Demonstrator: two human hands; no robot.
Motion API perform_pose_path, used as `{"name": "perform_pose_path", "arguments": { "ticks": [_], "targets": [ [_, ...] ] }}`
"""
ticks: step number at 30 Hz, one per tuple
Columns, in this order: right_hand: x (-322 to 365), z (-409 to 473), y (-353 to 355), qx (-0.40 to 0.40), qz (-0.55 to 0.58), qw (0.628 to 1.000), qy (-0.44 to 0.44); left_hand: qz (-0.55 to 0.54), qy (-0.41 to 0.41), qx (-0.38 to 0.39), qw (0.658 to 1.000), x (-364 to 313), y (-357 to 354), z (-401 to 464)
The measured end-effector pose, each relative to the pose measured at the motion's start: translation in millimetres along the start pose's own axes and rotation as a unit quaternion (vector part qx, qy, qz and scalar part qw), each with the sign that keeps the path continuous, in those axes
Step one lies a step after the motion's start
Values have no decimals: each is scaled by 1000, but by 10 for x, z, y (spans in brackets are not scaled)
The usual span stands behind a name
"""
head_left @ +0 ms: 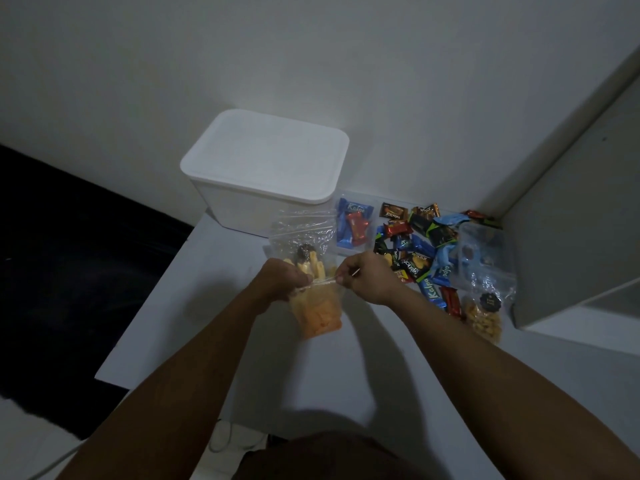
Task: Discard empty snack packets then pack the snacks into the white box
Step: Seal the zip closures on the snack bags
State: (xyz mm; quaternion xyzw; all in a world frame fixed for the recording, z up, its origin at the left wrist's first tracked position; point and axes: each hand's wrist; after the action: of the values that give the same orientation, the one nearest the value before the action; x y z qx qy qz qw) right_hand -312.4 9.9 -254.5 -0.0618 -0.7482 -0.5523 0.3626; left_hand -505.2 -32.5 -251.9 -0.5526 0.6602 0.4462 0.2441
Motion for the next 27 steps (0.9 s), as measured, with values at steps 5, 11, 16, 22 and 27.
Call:
{"name": "perform_pose_path", "arguments": {
  "ticks": [5, 11, 16, 22, 27],
  "targets": [
    [-1, -143, -165, -85, -35, 993, 71, 8, 31, 42, 999, -38, -17, -49],
    [61, -247, -284, -116, -79, 980, 138, 6, 52, 34, 998, -79, -90, -61],
    [34, -292, -307, -103, -73, 983, 131, -2, 56, 23, 998, -72, -120, -61],
    [23, -300, -267, -103, -54, 986, 119, -5, 44, 29, 999, -61, -120, -44],
    [-15, -183, -248, -113, -13, 992, 57, -33, -11, -9, 999, -30, -142, -10]
  ]
}}
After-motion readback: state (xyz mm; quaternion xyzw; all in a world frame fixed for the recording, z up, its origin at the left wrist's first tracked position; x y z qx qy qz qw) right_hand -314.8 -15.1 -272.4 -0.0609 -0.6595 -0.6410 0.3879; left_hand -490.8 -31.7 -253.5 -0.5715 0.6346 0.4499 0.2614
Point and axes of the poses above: each hand's wrist, its own z-axis towards the middle knuckle, its own y-axis out of the back of the hand, x = y × z, and after that the axes turned 4 degrees about -z, right-handed
